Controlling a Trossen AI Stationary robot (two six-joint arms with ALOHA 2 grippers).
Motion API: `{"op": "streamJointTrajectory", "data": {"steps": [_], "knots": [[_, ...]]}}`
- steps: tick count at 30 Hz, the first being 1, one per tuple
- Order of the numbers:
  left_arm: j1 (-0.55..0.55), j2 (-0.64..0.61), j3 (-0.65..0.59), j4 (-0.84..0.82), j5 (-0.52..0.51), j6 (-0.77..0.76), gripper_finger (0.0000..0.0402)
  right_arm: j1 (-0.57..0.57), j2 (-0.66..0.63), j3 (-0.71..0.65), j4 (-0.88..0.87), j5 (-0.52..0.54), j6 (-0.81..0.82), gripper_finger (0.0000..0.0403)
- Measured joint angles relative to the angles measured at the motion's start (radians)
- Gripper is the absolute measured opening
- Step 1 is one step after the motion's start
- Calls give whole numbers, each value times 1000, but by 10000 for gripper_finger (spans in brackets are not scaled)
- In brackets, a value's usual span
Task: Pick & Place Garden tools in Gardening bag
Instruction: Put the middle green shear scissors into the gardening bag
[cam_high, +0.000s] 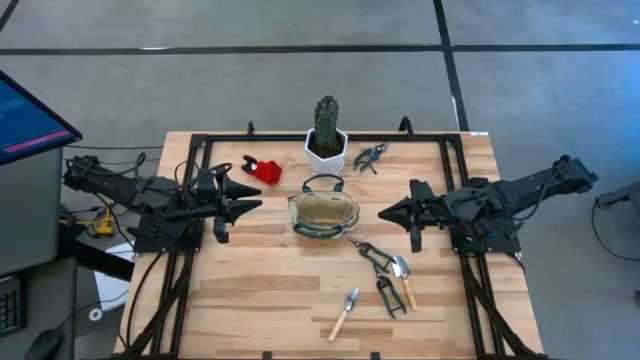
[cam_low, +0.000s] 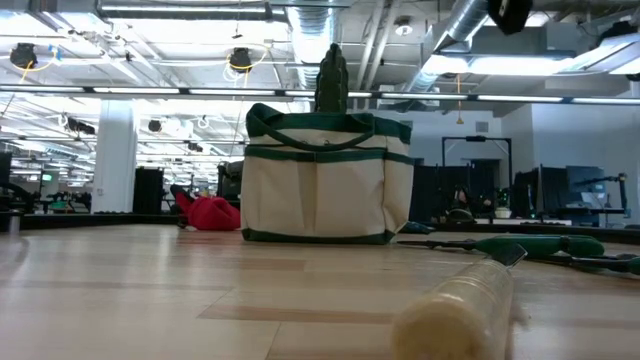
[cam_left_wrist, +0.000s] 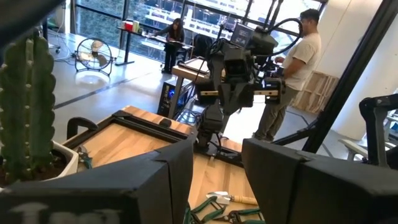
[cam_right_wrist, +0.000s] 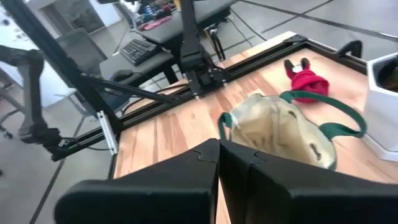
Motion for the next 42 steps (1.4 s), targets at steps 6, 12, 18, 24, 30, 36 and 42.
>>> {"op": "streamJointTrajectory", "data": {"steps": [6, 12, 18, 24, 30, 36, 42], "knots": [[0, 0, 0, 0, 0, 0, 127, -32, 7, -2, 5, 0, 2, 0], [0, 0, 0, 1, 0, 0, 127, -55, 7, -2, 5, 0, 3, 0], [0, 0, 0, 4, 0, 0, 127, -61, 7, -2, 4, 0, 3, 0], [0, 0, 0, 10, 0, -1, 127, -61, 7, -2, 4, 0, -5, 0], [0, 0, 0, 11, 0, -1, 127, -61, 7, -2, 3, 0, -5, 0], [0, 0, 0, 12, 0, -6, 127, -61, 7, -2, 3, 0, -8, 0], [0, 0, 0, 12, 0, -8, 127, -61, 7, -2, 1, 0, -8, 0]]}}
